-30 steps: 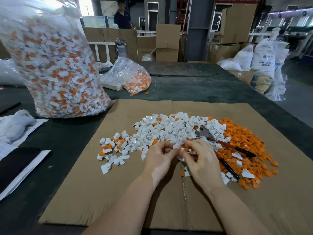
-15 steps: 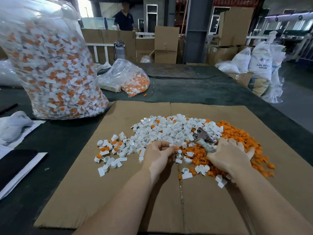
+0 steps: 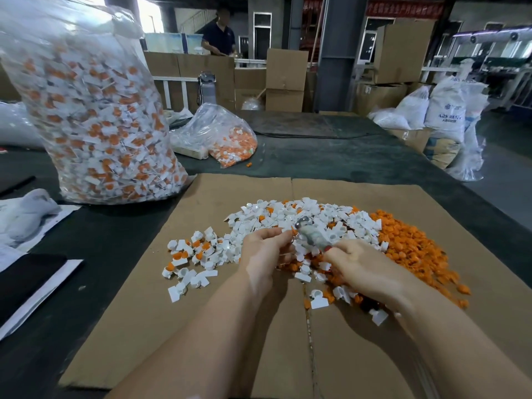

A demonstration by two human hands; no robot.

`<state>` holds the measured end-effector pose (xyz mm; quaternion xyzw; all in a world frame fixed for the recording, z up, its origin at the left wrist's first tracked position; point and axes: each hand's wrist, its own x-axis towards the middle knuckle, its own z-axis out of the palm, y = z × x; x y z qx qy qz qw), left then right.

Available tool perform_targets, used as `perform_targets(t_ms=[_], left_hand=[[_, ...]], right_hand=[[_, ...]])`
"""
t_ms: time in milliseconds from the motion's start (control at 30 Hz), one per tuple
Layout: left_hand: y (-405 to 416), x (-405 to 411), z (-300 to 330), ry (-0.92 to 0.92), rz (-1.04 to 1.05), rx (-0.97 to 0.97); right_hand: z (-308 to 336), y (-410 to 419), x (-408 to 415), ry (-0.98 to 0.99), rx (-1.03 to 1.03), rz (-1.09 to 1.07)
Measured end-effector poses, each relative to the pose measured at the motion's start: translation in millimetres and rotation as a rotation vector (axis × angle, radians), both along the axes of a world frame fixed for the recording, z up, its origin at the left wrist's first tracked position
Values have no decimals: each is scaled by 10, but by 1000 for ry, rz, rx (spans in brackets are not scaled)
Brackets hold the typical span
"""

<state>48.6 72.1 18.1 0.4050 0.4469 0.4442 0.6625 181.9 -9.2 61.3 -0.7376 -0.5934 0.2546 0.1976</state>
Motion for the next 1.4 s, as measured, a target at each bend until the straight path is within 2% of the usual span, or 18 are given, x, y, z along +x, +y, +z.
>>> perform_targets(t_ms=[367,733,1000,1167,1200,1300,1400], left_hand=[[45,-25,-6,15,101,-19],[47,18,-36,1,135,-15],[-8,41,-42,-29,141,-19],[-57,-11,-33,-44,131,-2],[-83,-31,-50,-11,110,29],[-133,-82,-157,139,52,144],[-135,-100,-261,277,7,260]], right_hand=[[61,-46,-75,341,-195,26],[35,5,-139,-123,-109,110],[-101,15,-158,-58,-51,49],[-160,5,-54,109,62,-100],[-187,14,-10,71,99,-146],[-311,69,145,-201,211,-262],[-447,108,285,-458,222,-322]])
